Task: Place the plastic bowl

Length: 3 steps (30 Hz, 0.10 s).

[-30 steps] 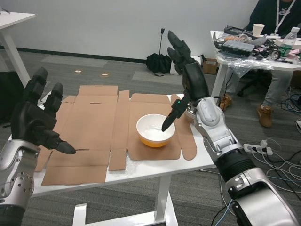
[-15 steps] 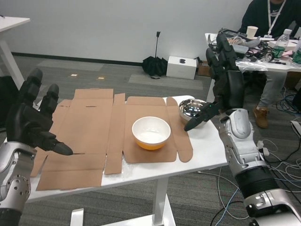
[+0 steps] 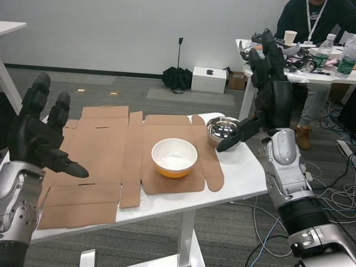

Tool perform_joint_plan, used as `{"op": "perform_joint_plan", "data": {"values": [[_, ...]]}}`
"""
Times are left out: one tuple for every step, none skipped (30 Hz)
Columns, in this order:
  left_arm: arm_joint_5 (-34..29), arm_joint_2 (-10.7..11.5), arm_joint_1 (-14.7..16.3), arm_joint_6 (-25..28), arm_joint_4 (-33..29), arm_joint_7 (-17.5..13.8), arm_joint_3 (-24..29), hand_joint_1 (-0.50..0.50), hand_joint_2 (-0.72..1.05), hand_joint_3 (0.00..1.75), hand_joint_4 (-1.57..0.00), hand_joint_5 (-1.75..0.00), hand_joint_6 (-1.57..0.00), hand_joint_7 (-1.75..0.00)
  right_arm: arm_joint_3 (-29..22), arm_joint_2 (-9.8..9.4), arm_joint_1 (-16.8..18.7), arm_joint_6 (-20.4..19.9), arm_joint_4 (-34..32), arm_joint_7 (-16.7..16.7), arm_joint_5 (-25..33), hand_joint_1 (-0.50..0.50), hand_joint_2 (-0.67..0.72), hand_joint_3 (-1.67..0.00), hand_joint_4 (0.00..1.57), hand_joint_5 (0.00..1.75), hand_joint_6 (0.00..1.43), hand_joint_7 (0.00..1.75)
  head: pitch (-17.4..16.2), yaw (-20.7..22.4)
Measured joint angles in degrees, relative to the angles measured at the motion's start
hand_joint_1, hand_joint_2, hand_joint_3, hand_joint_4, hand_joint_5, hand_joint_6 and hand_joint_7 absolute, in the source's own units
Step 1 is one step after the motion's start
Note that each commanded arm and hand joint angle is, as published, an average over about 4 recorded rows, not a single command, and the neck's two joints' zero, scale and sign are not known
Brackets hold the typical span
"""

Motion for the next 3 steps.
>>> {"op": "perform_joint_plan", "data": {"values": [[0.3,-0.3,0.0,0.0,-0.4,0.0,-0.1,-0.50,-0.37,0.09,0.00,0.00,0.00,0.00,0.0,-0.01,0.0,-0.3,0.0,-0.2,-0.1,-0.46,0.72,0.00,0.00,0.00,0.00,0.00,0.1,-0.1],[0.7,-0.8,0.0,-0.1,-0.7,0.0,-0.1,-0.50,-0.37,0.09,0.00,0.00,0.00,0.00,0.0,-0.02,0.0,-0.6,0.0,-0.4,-0.2,-0.46,0.72,0.00,0.00,0.00,0.00,0.00,0.2,-0.1],[0.9,-0.9,0.0,-0.1,-0.8,0.0,-0.2,-0.50,-0.37,0.09,0.00,0.00,0.00,0.00,0.1,-0.02,0.0,-0.7,0.0,-0.5,-0.2,-0.46,0.72,0.00,0.00,0.00,0.00,0.00,0.2,-0.1]]}}
